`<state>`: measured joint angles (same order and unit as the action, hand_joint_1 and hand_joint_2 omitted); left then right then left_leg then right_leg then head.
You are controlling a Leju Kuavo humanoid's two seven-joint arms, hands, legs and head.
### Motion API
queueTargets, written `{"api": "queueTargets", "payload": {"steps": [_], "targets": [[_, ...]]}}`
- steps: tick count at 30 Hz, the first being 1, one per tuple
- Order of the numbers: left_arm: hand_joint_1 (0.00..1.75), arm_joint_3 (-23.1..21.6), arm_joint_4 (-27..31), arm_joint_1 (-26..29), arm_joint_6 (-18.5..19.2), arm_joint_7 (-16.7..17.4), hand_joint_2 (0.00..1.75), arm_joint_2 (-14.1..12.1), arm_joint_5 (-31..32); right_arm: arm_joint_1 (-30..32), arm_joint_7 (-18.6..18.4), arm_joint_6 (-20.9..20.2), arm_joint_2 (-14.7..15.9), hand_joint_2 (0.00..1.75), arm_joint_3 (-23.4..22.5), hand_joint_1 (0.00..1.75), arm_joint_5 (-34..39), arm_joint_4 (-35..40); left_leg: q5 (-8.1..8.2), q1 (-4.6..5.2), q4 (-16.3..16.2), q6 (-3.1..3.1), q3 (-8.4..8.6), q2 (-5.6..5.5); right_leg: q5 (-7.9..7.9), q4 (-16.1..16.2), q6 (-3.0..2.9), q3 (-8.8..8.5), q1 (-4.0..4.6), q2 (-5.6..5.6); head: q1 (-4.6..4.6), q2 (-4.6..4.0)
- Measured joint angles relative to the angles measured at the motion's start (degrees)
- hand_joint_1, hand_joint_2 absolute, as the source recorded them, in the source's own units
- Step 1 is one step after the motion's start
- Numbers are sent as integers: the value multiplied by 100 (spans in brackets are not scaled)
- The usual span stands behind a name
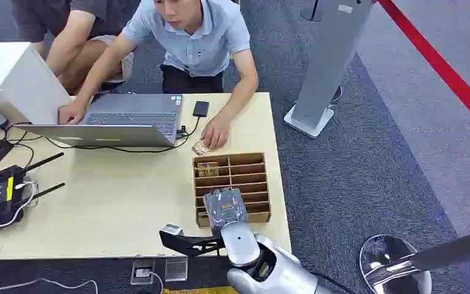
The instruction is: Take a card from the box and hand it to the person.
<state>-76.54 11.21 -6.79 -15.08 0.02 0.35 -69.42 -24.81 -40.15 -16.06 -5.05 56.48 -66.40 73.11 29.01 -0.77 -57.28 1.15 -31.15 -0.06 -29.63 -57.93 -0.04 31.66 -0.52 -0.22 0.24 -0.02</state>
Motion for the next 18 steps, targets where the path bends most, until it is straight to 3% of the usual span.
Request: {"api": "queueTargets", "payload": {"steps": [4,7,18], "targets": [[0,2,0,0,-11,0,175,0,0,-3,-2,2,-22,175,4,141,55,0,0,0,0,0,0,0,0,0,0,0,0,0,0,0],[0,2,-2,0,-15,0,175,0,0,-3,-2,13,-31,175,9,173,59,-2,0,0,0,0,0,0,0,0,0,0,0,0,-2,0],[0,28,-2,0,-70,-140,175,-2,-90,-13,-2,135,-31,175,13,175,212,-17,0,0,0,0,0,0,0,0,0,0,0,0,0,0]]}}
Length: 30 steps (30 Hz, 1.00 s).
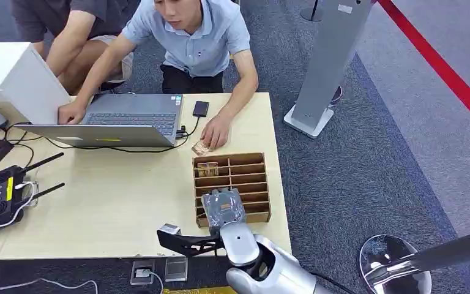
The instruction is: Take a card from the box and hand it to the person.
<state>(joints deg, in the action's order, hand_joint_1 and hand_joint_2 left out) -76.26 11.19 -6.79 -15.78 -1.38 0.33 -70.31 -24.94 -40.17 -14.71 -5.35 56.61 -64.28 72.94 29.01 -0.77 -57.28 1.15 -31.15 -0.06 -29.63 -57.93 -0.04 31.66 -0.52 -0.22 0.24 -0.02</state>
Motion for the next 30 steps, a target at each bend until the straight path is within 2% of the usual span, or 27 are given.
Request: {"api": "queueTargets", "payload": {"steps": [7,14,26,30], "targets": [[0,48,2,3,-48,7,175,-15,-50,-4,0,166,9,175,-9,175,229,65,0,0,0,0,0,0,0,0,0,1,0,0,-2,0],[0,57,2,22,7,11,175,-15,-63,54,0,463,147,175,-199,175,389,777,0,0,0,0,2,1,0,1,0,4,0,1,0,0],[0,144,0,54,17,0,175,-35,-92,621,9,1202,813,175,-1082,175,712,3029,1,1,-2,0,2,2,0,3,0,4,-1,2,-2,0],[0,146,0,57,22,0,175,-44,-81,940,15,1622,1060,175,-1428,175,1224,3622,2,1,-2,0,2,2,0,4,0,3,-1,2,5,0]]}}
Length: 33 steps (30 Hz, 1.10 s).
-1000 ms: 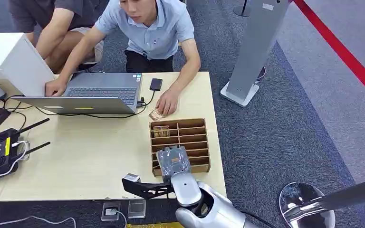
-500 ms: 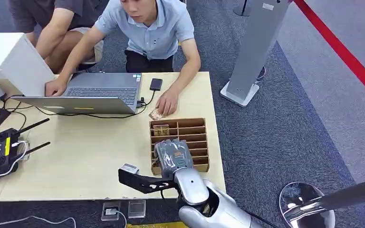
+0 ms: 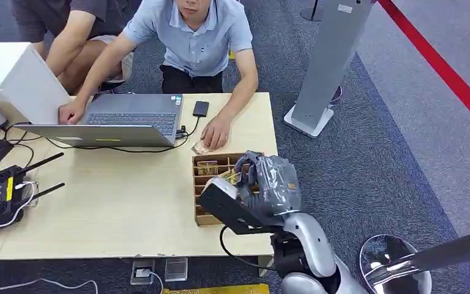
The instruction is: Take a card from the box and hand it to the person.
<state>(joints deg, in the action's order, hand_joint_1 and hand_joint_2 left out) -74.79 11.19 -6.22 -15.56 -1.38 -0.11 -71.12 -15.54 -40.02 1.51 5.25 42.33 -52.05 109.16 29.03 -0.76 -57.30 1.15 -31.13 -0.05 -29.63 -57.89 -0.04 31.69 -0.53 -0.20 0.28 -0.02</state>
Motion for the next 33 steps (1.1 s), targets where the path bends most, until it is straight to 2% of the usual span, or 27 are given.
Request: {"api": "queueTargets", "payload": {"steps": [3,6,9,15,19,21,26,33], "targets": [[0,-2,0,-6,22,2,175,-2,59,158,2,88,94,175,-214,175,343,137,1,0,0,0,-1,2,0,0,0,-2,0,1,-7,0],[0,-4,0,-5,52,37,175,-2,169,125,24,474,135,175,-325,175,745,-4,0,0,2,0,-6,1,0,-1,0,-5,0,0,-4,0],[0,-9,0,-34,79,79,175,-2,323,-271,351,1088,131,175,-301,175,1543,-710,-5,0,2,-2,-4,-1,4,-3,-3,-6,0,-3,-22,0],[0,-18,0,-47,114,92,175,-2,474,-885,1148,1532,-44,175,-277,175,2480,-2045,-11,0,2,0,-16,-6,6,-7,-1,-1,0,-10,2,0],[0,-57,2,-146,162,157,175,-2,638,-1885,1760,1954,-390,175,-174,175,2849,-3445,-17,0,2,0,-23,-4,8,-12,-2,9,0,-7,-11,0],[0,-85,2,-188,170,223,175,-2,704,-2389,1926,1982,-594,175,-135,175,3159,-4095,-19,0,2,1,-24,-10,8,-12,-2,8,0,-18,2,0],[0,-162,0,-218,173,284,175,-2,748,-3434,1612,1967,-1043,175,33,175,3055,-5735,-20,0,2,2,-24,-12,8,-15,-3,12,1,-20,-7,0],[0,-199,0,-193,160,293,175,-2,658,-3938,1523,1954,-1417,175,296,175,2820,-6938,-18,0,2,2,-28,-11,8,-13,-3,17,0,-19,0,0]]}}
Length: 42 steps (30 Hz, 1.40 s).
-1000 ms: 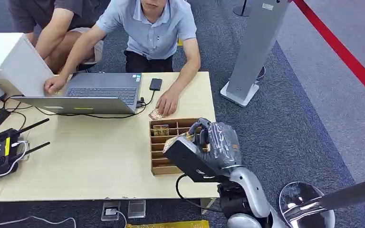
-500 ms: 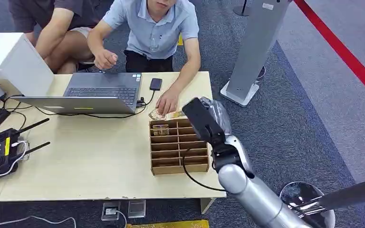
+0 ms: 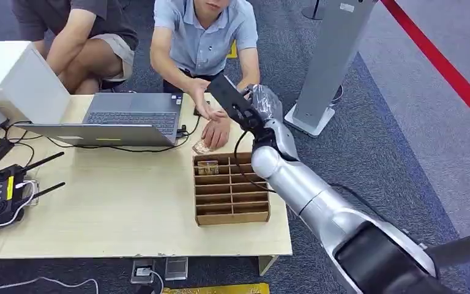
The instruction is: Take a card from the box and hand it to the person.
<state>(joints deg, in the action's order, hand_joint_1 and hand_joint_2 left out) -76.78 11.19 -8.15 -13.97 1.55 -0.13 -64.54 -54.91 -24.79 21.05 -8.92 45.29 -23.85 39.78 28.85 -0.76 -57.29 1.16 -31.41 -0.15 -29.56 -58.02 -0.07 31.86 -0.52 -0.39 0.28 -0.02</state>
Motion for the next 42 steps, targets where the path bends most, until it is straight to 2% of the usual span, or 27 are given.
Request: {"api": "queueTargets", "payload": {"steps": [13,14,24,28,31,34,38,39,42], "targets": [[0,-39,0,-48,15,-44,175,0,-7,-366,120,-166,-443,175,286,175,-35,-865,-1,0,0,1,7,3,1,0,0,-2,0,4,-9,0],[0,-52,0,-50,17,-42,175,0,-9,-376,133,-192,-470,175,291,0,-37,-883,0,0,0,0,6,3,1,-1,0,-2,0,6,-2,0],[0,-94,0,-50,4,-83,175,-2,-26,-422,92,-431,-642,175,448,0,63,-998,0,0,0,0,9,5,1,0,0,-2,0,10,-4,0],[0,-96,0,-38,-44,-87,175,-2,-103,-417,416,-494,-616,175,485,0,276,-1009,0,0,-1,0,11,5,1,1,0,-2,0,11,-4,0],[0,-94,0,-8,-61,-153,175,-2,-212,-291,840,-531,-489,175,505,0,492,-852,0,0,-2,0,13,6,1,2,0,-2,0,10,-13,0],[0,-94,0,42,-94,-221,175,0,-297,69,1019,-463,-205,175,507,0,630,-368,1,0,-3,0,17,6,0,8,0,-3,0,10,-13,0],[0,-92,0,128,-101,-284,175,0,-402,1060,1095,-212,501,175,356,0,783,988,5,0,-4,-4,24,4,0,20,1,-12,0,8,-9,0],[0,-92,0,146,-98,-295,175,0,-443,1438,1211,-199,760,175,241,0,954,1486,7,0,-4,-6,26,2,-1,24,1,-19,0,5,-3,0],[0,-85,0,187,-92,-308,175,-2,-490,2396,1669,-317,1259,175,-76,0,1424,2687,16,0,-4,-10,26,3,-1,26,2,-17,0,8,9,0]]}}
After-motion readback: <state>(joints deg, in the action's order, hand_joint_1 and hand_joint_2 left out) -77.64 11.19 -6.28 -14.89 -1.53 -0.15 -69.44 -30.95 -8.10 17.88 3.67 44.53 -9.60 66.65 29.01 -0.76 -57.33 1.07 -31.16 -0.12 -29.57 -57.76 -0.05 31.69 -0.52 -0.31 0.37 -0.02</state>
